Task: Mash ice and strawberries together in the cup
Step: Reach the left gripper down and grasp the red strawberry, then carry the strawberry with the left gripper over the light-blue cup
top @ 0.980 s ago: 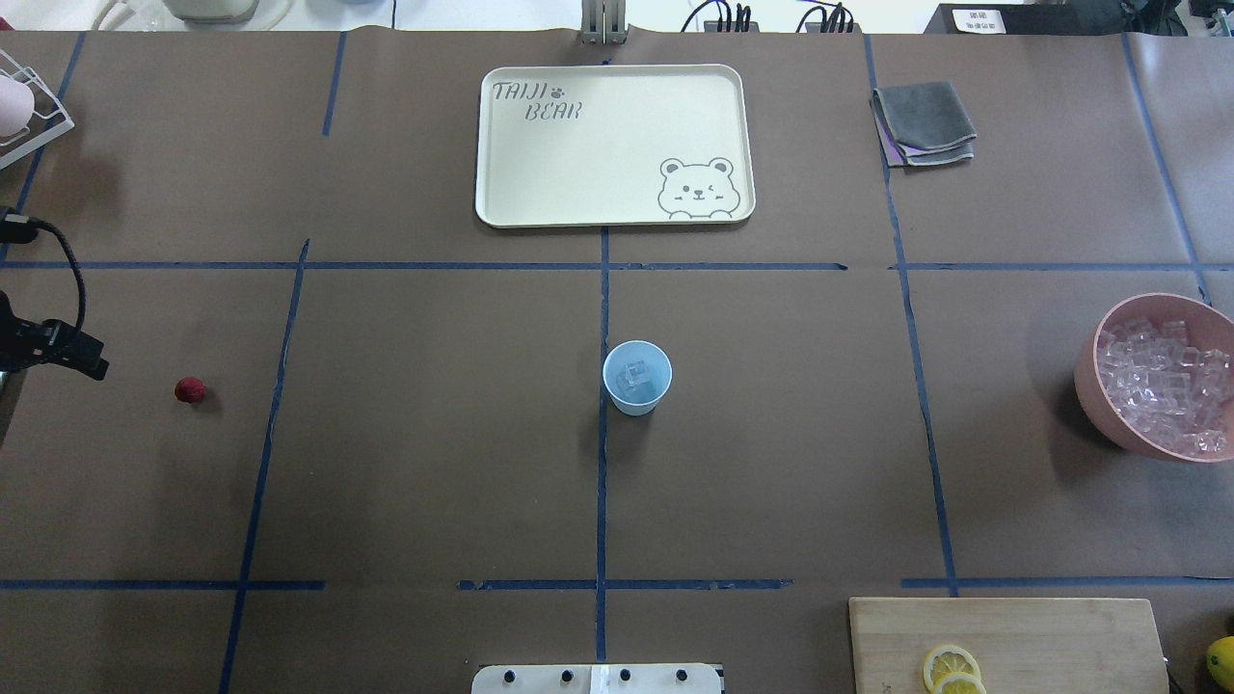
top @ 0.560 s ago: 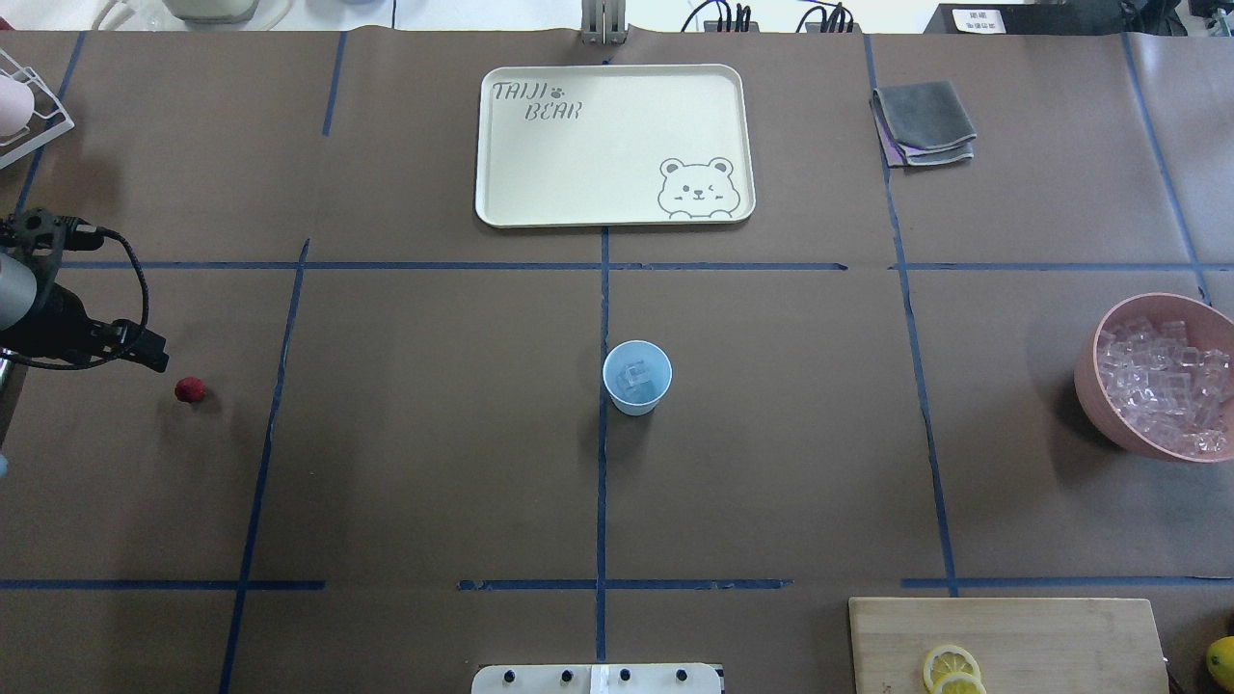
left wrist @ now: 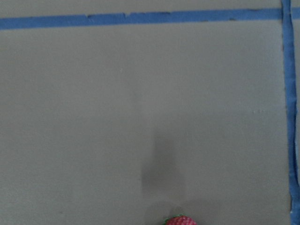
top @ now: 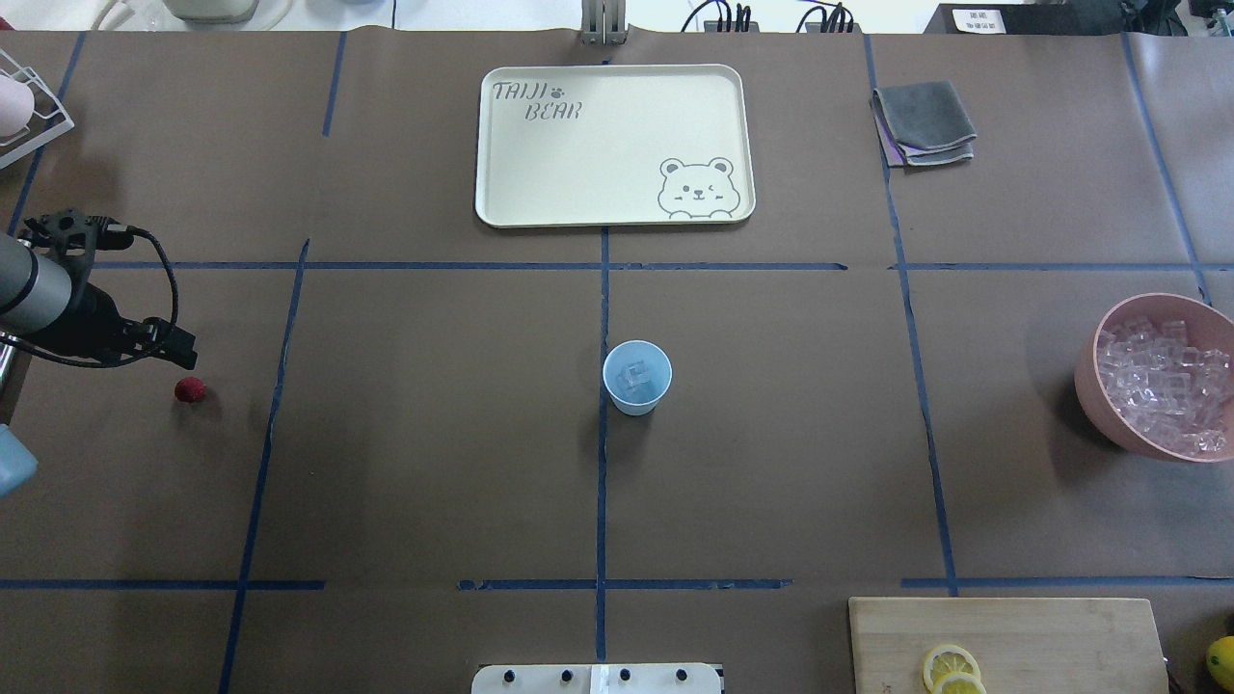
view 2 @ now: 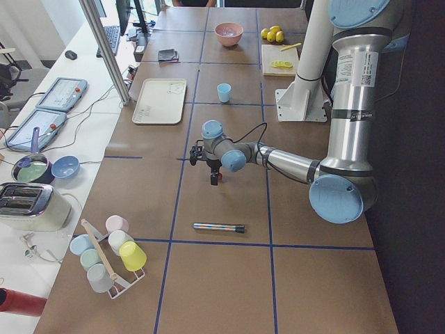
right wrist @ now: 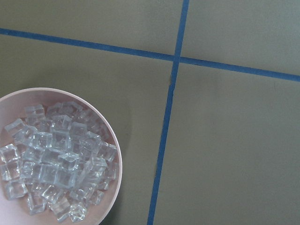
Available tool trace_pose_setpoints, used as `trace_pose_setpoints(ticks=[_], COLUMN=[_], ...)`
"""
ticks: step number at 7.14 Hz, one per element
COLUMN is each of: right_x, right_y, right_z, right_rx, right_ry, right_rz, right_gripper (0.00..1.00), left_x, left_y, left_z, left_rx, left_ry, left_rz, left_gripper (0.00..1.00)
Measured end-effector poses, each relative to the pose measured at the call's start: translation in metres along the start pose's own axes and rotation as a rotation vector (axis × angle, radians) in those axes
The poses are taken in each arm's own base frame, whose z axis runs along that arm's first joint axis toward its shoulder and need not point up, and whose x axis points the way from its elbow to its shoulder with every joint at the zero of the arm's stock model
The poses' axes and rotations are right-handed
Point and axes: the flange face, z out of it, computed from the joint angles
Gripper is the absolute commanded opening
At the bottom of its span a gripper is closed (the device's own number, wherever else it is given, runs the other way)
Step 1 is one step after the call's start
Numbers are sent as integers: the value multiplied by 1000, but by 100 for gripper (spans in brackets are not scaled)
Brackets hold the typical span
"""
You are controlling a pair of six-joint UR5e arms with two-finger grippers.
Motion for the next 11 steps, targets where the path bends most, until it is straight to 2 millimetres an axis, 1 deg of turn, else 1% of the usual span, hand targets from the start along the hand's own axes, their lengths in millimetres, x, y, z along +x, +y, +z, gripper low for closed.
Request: trace_pose_setpoints(ticks=[1, 2, 3, 4, 6, 7, 8, 9, 10, 11], right_x=[1, 2, 3, 3, 3, 3, 3, 2, 2, 2], right_y=[0, 0, 1, 1, 1, 1, 1, 0, 0, 0], right_z=[1, 2, 3, 3, 3, 3, 3, 2, 2, 2], right_rx=[-3, -5, -6, -6, -6, -6, -6, -5, -4, -3], right_ry=[1, 0, 0, 0, 0, 0, -1, -1, -1, -1], right_rz=[3, 6, 7, 8, 7, 7, 7, 6, 6, 6], right_gripper=[100, 100, 100, 100, 100, 100, 100, 100, 100, 100], left_x=[2, 3, 3, 4, 9, 17, 38, 71, 115, 165], left_y=[3, 4, 4, 5, 5, 4, 1, -4, -13, -21], left_z=[7, 10, 10, 9, 5, -1, -20, -46, -75, -98], left_rx=[-5, -6, -6, -6, -4, 6, 32, 58, 71, 68], left_ry=[-10, -13, -13, -11, 0, 13, 49, 108, 191, 272], left_rz=[2, 2, 1, 2, 8, 18, 32, 26, -15, -72], left_gripper=[56, 19, 4, 0, 0, 0, 0, 0, 0, 0])
